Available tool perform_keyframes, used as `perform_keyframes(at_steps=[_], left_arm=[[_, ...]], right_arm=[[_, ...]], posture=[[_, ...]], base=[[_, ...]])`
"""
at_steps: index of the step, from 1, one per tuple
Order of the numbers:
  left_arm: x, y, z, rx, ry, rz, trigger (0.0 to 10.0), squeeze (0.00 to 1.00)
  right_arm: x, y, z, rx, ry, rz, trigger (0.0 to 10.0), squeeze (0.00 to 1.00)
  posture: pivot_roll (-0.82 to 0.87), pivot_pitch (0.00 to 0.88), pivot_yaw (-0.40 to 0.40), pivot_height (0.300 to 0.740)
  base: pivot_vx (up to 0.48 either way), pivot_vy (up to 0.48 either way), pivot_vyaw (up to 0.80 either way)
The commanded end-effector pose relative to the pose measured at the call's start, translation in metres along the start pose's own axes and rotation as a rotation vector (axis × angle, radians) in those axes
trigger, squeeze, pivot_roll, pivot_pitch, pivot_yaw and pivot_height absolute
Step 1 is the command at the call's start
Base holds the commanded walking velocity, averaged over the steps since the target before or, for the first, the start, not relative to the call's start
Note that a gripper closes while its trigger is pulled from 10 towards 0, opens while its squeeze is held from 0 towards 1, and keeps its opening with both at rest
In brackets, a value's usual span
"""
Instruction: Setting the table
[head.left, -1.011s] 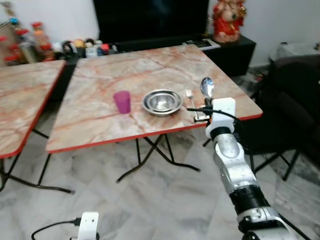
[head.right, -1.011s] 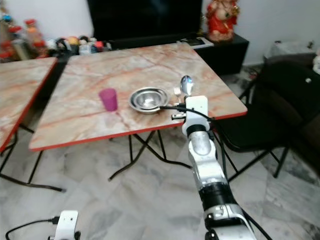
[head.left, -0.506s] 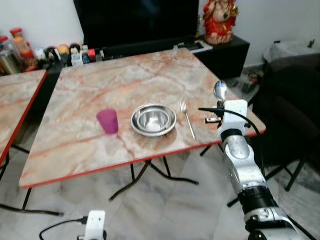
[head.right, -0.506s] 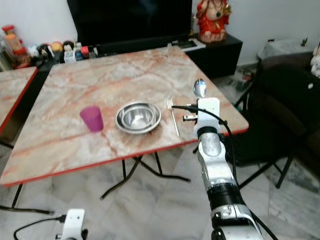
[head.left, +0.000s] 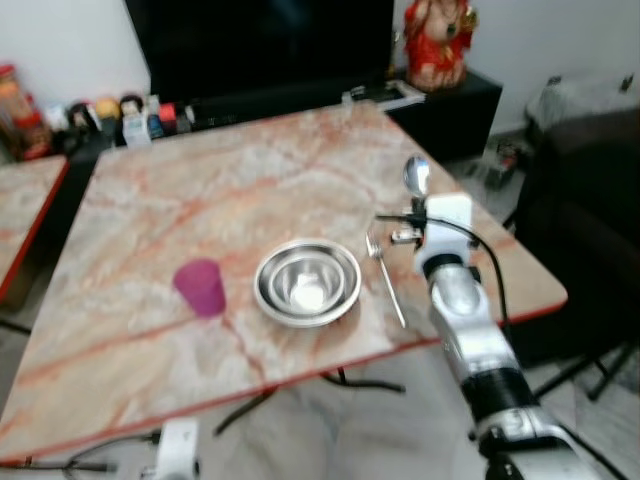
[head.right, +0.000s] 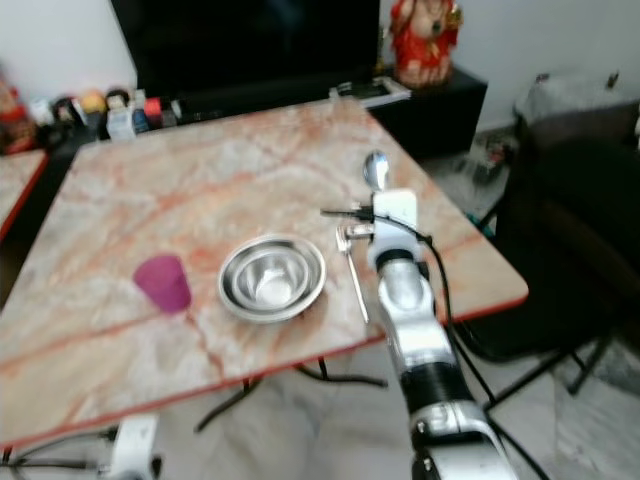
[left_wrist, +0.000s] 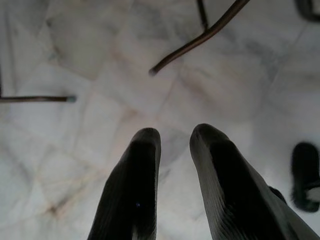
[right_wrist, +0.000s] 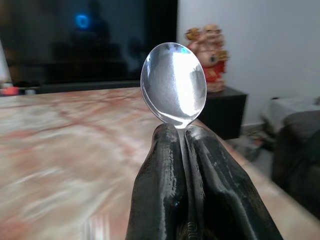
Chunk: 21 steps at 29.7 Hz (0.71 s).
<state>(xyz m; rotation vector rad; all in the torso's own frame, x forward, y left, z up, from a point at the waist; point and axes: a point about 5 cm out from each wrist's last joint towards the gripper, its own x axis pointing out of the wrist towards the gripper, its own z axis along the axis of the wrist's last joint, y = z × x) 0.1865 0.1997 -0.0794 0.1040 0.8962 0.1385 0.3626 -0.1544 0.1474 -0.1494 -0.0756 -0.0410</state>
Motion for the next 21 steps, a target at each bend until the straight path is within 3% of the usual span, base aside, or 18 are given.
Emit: perform_keyframes(at_steps=[1,10,17,21], left_arm=[[0.0,0.011,-0.001,0.009,0.011,0.029,10.0,0.0],[0.0,0.012,-0.002,0.021,0.01,0.026,10.0,0.0],[0.0,0.013,-0.002,0.023,0.008,0.022,10.0,0.0],[0.0,0.013,-0.002,0.023,0.008,0.022,10.0,0.0]], right_arm=[[0.001,0.013,0.006,0.016,-0.019,0.033,10.0,0.0],[-0.001,0.004,-0.002,0.0,0.011,0.002,10.0,0.0],[-0.005,-0.023,-0.012,-0.086,0.08,0.001,10.0,0.0],[-0.009,-0.03,-0.014,-0.11,0.089,0.003,10.0,0.0]], posture=[[-0.06,0.0,0.05,0.74],[-0.06,0.0,0.054,0.74],[-0.07,0.0,0.06,0.74],[-0.07,0.0,0.061,0.74]], base=[[0.0,0.0,0.0],[0.0,0.0,0.0],[0.0,0.0,0.0],[0.0,0.0,0.0]])
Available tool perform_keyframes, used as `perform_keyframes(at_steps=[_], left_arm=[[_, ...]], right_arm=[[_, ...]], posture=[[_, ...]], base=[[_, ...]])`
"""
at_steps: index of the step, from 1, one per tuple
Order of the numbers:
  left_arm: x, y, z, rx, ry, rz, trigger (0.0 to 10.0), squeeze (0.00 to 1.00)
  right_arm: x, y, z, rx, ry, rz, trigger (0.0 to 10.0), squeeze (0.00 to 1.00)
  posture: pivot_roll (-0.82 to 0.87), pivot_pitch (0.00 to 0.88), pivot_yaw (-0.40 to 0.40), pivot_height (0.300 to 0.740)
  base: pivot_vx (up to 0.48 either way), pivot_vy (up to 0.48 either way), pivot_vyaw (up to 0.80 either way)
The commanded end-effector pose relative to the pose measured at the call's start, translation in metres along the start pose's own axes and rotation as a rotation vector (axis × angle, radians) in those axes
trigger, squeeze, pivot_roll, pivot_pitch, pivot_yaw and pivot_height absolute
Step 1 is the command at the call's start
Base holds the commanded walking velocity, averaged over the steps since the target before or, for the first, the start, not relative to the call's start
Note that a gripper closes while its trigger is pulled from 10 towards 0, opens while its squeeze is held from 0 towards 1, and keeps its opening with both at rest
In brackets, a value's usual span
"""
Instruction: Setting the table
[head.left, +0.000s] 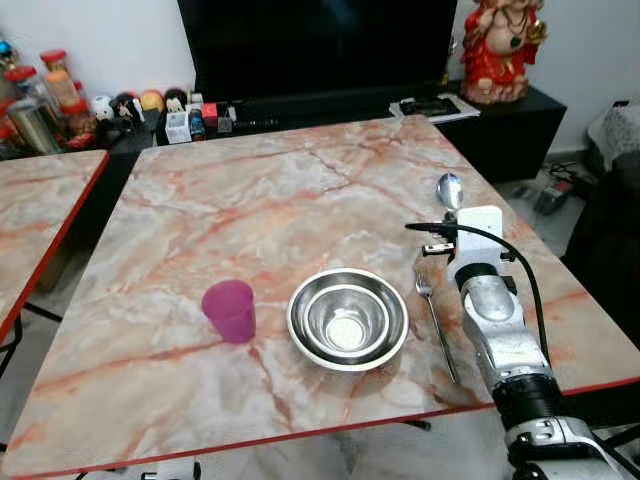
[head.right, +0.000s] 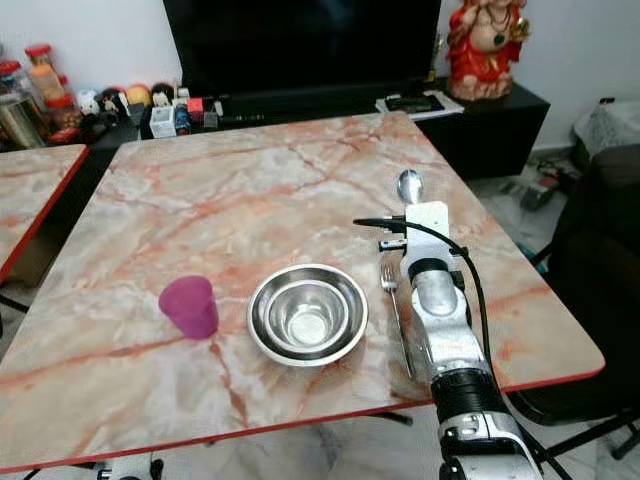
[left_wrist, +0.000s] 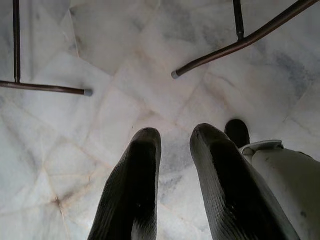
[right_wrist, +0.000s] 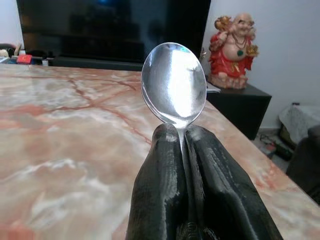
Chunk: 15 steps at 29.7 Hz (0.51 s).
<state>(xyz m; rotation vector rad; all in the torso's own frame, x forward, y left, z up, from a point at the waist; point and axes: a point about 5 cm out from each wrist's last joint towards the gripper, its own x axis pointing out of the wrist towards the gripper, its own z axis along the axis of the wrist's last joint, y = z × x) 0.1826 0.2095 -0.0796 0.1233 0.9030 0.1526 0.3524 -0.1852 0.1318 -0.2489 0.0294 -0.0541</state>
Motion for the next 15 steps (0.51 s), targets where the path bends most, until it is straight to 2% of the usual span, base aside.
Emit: perform_keyframes(at_steps=[1,6,8,15], left_arm=[[0.0,0.004,0.001,0.011,0.001,0.002,10.0,0.0],[0.0,0.004,0.0,0.012,0.005,-0.003,10.0,0.0],[0.0,0.003,0.0,0.012,0.007,-0.008,10.0,0.0],[0.0,0.005,0.0,0.016,0.009,-0.012,10.0,0.0]], right_arm=[[-0.003,-0.007,0.001,-0.022,0.006,0.0,10.0,0.0],[-0.009,-0.01,-0.01,-0.035,0.059,-0.001,10.0,0.0],[-0.014,-0.011,-0.02,-0.052,0.117,0.023,10.0,0.0],[-0.02,-0.008,-0.03,-0.027,0.153,0.087,10.0,0.0]], posture=[[-0.07,0.0,0.064,0.74],[-0.07,0.0,0.07,0.74],[-0.07,0.0,0.07,0.74],[-0.08,0.0,0.083,0.74]], base=[[0.0,0.0,0.0],[0.0,0.0,0.0],[0.0,0.0,0.0],[0.0,0.0,0.0]])
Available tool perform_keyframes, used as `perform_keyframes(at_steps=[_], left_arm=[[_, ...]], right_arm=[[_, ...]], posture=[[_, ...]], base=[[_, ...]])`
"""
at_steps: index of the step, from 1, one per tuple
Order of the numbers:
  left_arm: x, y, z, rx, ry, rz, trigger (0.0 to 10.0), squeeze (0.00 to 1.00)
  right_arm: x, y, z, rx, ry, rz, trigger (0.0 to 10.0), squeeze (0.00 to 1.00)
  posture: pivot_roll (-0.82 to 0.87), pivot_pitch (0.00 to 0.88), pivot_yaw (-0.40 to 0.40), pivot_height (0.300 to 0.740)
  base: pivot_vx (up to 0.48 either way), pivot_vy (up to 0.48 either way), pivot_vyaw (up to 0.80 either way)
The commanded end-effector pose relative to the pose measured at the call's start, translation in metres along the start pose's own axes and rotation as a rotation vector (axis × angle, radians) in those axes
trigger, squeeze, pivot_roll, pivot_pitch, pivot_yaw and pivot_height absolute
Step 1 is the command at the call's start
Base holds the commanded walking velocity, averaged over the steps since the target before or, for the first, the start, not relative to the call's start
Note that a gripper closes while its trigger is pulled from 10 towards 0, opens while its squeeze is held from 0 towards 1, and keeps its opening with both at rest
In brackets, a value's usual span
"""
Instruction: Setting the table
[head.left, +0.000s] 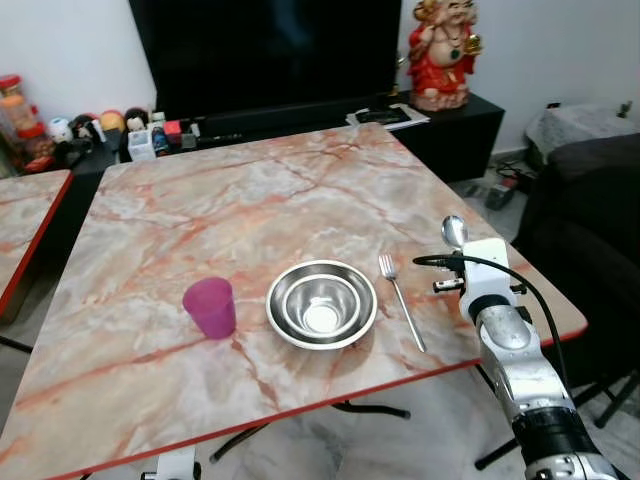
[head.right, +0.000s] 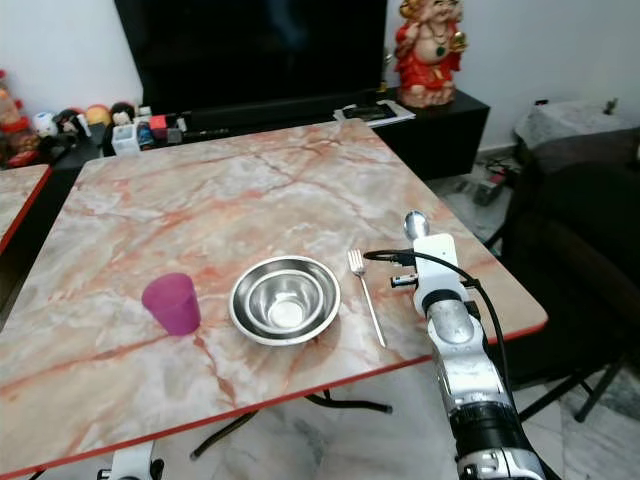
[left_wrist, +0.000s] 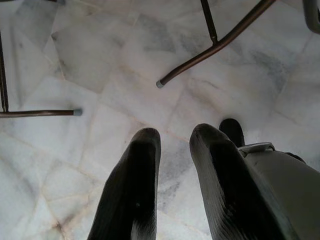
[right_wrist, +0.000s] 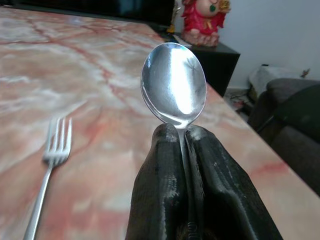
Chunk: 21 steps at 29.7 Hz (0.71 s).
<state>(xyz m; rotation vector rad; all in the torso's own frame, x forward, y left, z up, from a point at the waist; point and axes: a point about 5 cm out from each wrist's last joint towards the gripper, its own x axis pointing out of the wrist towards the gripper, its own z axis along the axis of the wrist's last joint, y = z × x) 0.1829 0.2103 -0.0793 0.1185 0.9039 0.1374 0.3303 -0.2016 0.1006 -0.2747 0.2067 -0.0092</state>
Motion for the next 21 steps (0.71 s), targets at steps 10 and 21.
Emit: perform_keyframes(at_steps=[10,21], left_arm=[[0.0,0.002,0.0,0.006,0.011,-0.001,10.0,0.0],[0.0,0.0,0.0,0.003,0.009,-0.006,10.0,0.0]], right_arm=[[0.001,0.008,-0.001,0.026,0.001,0.1,10.0,0.0],[0.006,0.004,0.009,0.04,-0.034,0.063,10.0,0.0]], posture=[[-0.07,0.0,0.071,0.74],[-0.07,0.0,0.073,0.74]], base=[[0.0,0.0,0.0],[0.0,0.0,0.0]])
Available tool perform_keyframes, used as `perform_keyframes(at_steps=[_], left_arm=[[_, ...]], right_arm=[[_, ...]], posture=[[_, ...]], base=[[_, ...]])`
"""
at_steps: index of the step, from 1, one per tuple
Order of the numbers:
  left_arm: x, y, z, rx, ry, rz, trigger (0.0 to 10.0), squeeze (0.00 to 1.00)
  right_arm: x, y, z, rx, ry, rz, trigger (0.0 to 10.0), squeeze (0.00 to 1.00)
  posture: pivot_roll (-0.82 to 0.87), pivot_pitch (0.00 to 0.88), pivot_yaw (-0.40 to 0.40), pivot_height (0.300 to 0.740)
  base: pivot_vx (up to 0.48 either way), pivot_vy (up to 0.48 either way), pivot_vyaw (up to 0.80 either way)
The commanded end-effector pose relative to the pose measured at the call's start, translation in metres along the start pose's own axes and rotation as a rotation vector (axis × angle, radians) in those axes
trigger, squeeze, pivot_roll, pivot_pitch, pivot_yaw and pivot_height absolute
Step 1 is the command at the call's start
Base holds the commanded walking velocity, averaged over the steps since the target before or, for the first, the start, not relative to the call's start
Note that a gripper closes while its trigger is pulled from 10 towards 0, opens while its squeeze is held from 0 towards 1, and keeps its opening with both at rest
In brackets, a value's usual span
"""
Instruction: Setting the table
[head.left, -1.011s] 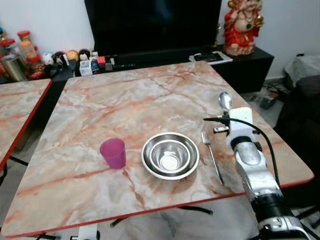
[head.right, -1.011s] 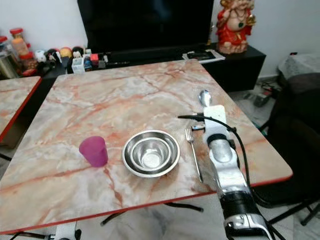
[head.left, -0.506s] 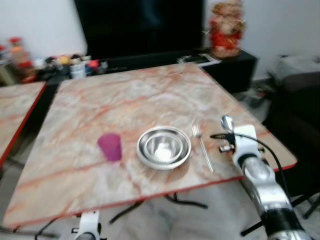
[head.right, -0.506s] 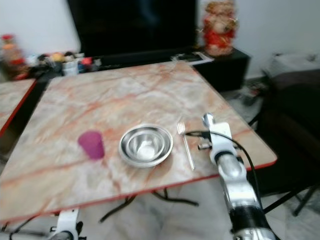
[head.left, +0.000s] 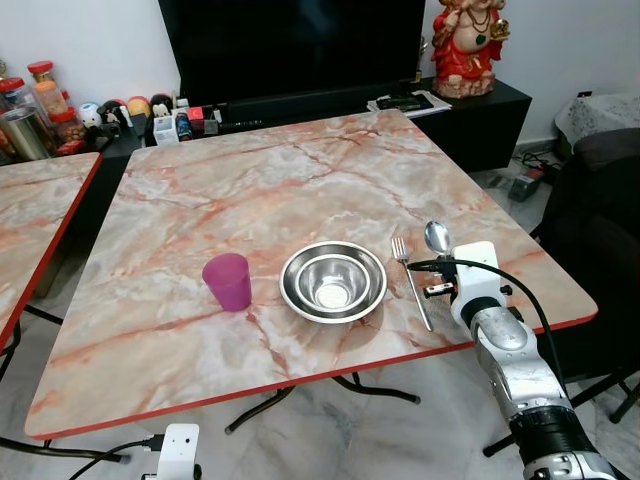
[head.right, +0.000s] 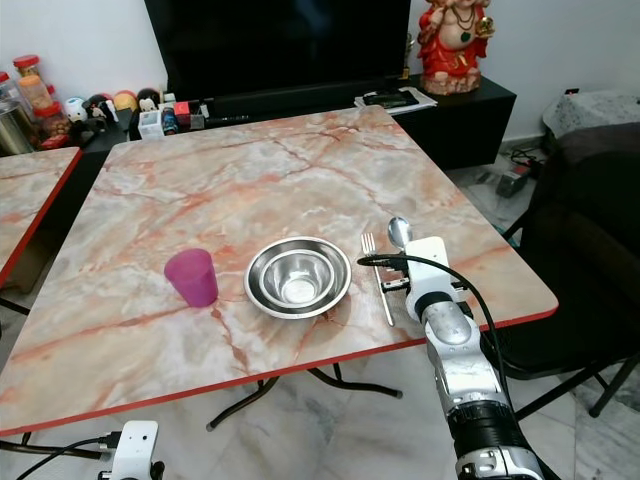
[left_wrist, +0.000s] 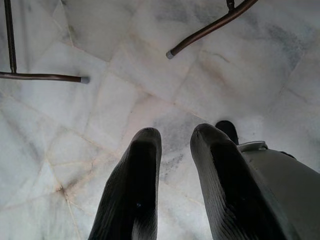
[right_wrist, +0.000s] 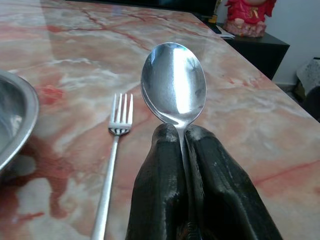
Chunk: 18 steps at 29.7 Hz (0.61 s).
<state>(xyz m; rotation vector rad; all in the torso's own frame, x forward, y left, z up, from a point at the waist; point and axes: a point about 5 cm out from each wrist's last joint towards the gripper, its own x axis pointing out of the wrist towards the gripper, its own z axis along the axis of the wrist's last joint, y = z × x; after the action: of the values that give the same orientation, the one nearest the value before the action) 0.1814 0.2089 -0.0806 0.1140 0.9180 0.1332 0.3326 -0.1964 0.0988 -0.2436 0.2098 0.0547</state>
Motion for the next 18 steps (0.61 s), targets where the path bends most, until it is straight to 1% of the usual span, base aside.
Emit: perform_keyframes(at_steps=[1,2,3,4,7,11,15,18], left_arm=[[0.0,0.002,0.002,0.004,-0.005,0.0,10.0,0.0],[0.0,0.002,0.002,0.004,-0.005,0.0,10.0,0.0],[0.001,0.001,0.003,0.008,-0.005,-0.002,10.0,0.0],[0.001,0.001,0.003,0.009,-0.005,-0.002,10.0,0.0],[0.001,0.001,0.003,0.011,-0.006,-0.002,10.0,0.0],[0.001,0.001,0.003,0.014,-0.003,-0.001,10.0,0.0],[0.001,0.0,0.003,0.016,-0.002,-0.002,10.0,0.0],[0.0,0.0,0.002,0.019,-0.001,-0.003,10.0,0.0]], right_arm=[[0.003,-0.002,0.009,0.015,-0.029,-0.002,10.0,0.0],[0.003,-0.002,0.009,0.015,-0.029,-0.002,10.0,0.0],[0.007,-0.01,0.012,0.001,-0.031,-0.021,10.0,0.0],[0.009,-0.014,0.014,-0.005,-0.033,-0.031,10.0,0.0],[0.013,-0.02,0.017,-0.013,-0.039,-0.037,10.0,0.0],[0.018,-0.017,0.016,-0.014,-0.023,-0.027,10.0,0.0],[0.021,-0.015,0.013,0.003,-0.005,-0.016,10.0,0.0],[0.026,-0.014,0.01,0.015,0.015,-0.008,10.0,0.0]], posture=[[-0.07,0.0,0.073,0.74],[-0.07,0.0,0.073,0.74],[-0.07,0.0,0.076,0.74],[-0.07,0.0,0.076,0.74],[-0.06,0.0,0.074,0.74],[-0.06,0.0,0.074,0.74],[-0.06,0.0,0.069,0.74],[-0.05,0.0,0.071,0.74]], base=[[0.0,0.0,0.0],[0.0,0.0,0.0],[0.0,0.0,0.0],[0.0,0.0,0.0],[0.0,0.0,0.0],[0.0,0.0,0.0],[0.0,0.0,0.0],[0.0,0.0,0.0]])
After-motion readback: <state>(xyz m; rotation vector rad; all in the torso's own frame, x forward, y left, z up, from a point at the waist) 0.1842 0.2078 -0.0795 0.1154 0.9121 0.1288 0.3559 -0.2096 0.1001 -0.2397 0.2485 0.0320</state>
